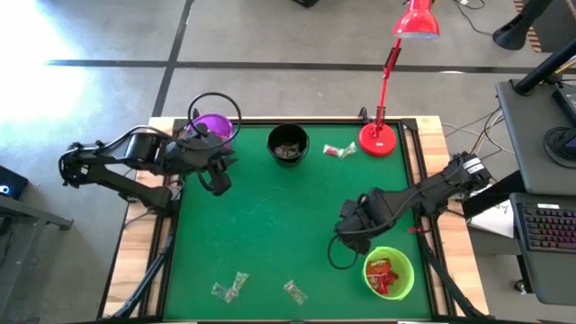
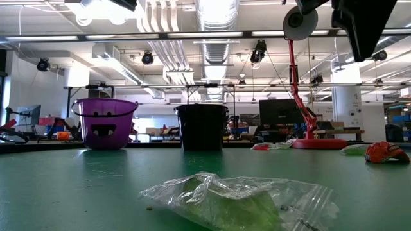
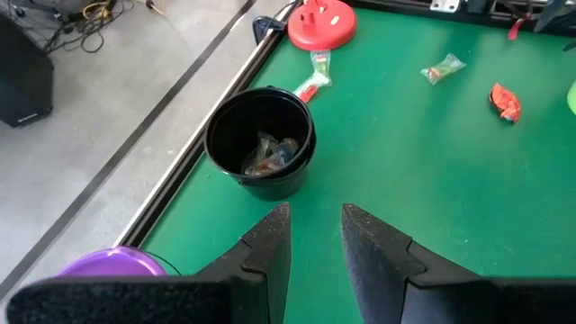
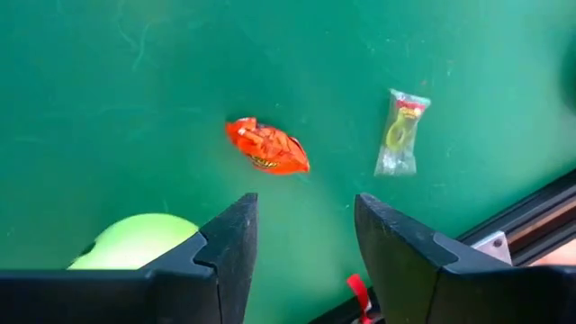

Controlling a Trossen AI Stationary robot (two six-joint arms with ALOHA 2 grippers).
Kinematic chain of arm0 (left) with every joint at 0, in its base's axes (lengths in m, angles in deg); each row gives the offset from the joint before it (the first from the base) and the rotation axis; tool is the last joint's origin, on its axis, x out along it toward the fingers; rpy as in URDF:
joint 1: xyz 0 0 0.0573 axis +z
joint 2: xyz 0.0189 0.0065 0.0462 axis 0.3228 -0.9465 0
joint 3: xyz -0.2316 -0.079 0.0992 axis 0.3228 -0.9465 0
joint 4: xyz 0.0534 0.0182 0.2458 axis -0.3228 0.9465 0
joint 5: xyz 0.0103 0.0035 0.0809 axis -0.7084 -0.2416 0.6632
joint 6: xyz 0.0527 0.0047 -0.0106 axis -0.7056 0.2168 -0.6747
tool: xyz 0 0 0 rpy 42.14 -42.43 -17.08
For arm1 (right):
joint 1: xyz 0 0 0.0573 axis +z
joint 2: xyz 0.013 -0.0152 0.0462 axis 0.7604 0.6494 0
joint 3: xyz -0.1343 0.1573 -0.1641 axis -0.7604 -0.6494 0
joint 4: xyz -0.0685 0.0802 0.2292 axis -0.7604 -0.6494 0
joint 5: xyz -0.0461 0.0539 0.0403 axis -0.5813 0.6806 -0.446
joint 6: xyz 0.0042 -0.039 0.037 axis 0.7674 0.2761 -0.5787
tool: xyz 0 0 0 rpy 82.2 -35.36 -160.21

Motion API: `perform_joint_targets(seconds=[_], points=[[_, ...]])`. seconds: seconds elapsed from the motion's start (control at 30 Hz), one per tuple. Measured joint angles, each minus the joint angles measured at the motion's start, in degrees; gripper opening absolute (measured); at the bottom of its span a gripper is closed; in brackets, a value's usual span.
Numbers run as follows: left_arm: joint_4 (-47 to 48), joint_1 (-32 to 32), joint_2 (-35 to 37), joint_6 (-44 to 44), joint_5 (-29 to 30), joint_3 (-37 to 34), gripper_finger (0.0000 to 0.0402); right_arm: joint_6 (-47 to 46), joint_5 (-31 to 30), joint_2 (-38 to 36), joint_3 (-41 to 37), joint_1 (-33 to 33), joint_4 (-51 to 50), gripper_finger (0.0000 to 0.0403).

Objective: Sort candy
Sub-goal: Put the orange chocolate bar into the purple bucket

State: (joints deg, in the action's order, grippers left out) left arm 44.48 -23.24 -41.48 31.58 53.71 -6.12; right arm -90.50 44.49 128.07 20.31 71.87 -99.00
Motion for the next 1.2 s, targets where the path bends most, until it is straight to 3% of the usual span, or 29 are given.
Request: perform_joint_targets(seconds=[0.17, 0.33, 0.53, 0.8, 1.0, 1.2], points=[[-0.01, 0.0, 0.0, -0.08, 0.04, -0.1, 0.0084, 3.19, -5.3, 0.0, -1.07, -1.16, 0.0, 0.0174], [0.11, 0.0, -0.04, 0.2, 0.04, -0.22, 0.0084, 6.52, -5.15, 0.0, -4.34, -4.27, -0.01, 0.018], [0.88, 0.0, -0.09, 0.09, 0.04, -0.22, 0.0084, 20.42, -2.87, 0.0, -10.07, -8.55, 1.95, 0.018], [3.61, 0.0, -0.09, 0.22, 0.01, -0.22, 0.0084, 35.12, -2.1, -0.14, -15.19, -10.06, 15.02, 0.0164], [3.78, 0.0, -0.09, 0.24, -0.04, -0.22, 0.0084, 43.77, 7.22, -0.28, -18.51, -10.03, 21.76, 0.0151], [3.8, 0.0, -0.09, 0.26, -0.09, -0.22, 0.0084, 46.12, 9.53, -0.26, -22.31, -10.01, 25.22, 0.0154]])
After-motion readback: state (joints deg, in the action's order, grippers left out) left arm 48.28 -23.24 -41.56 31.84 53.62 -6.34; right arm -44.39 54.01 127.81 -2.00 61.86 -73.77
